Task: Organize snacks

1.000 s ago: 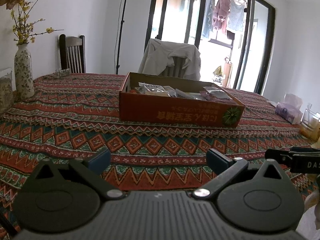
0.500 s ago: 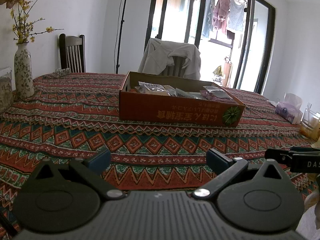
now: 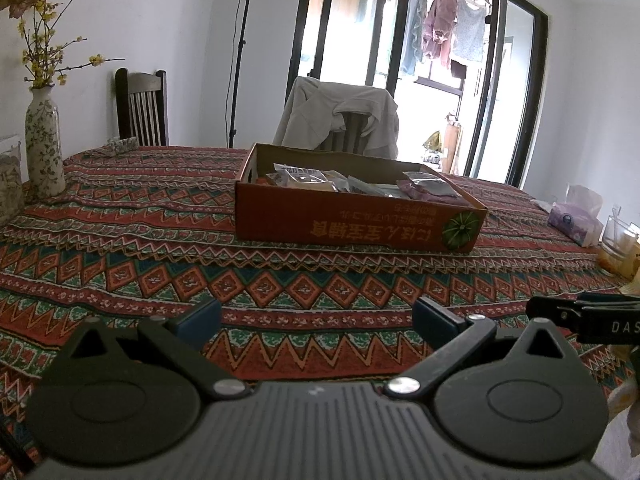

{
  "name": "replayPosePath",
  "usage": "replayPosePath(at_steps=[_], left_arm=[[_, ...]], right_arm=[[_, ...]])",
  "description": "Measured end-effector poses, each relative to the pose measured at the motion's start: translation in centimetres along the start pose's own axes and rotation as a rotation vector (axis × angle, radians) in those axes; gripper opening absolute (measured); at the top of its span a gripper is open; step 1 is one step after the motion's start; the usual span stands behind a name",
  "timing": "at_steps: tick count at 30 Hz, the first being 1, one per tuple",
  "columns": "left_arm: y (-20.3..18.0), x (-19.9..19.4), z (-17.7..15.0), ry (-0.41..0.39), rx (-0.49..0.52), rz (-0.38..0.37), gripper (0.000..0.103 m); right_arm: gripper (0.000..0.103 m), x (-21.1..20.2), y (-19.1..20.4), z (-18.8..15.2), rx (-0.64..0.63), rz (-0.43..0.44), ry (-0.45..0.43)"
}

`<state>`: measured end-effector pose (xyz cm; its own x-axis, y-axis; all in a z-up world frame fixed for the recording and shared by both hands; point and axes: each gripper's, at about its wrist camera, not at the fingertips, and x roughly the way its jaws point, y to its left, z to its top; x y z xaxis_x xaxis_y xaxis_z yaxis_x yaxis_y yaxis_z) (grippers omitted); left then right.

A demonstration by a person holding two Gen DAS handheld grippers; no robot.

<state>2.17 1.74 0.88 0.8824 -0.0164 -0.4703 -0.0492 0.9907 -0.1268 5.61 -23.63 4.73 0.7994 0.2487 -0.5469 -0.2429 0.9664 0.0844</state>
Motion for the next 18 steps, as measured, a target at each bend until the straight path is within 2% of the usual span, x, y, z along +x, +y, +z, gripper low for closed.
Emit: replayPosePath(at_steps=[18], left_arm=[[-0.02, 0.15, -0.03, 0.001, -0.001, -0.006, 0.103]], right_arm=[[0.103, -0.07, -0.01, -0.08, 0.0, 0.0, 0.003]])
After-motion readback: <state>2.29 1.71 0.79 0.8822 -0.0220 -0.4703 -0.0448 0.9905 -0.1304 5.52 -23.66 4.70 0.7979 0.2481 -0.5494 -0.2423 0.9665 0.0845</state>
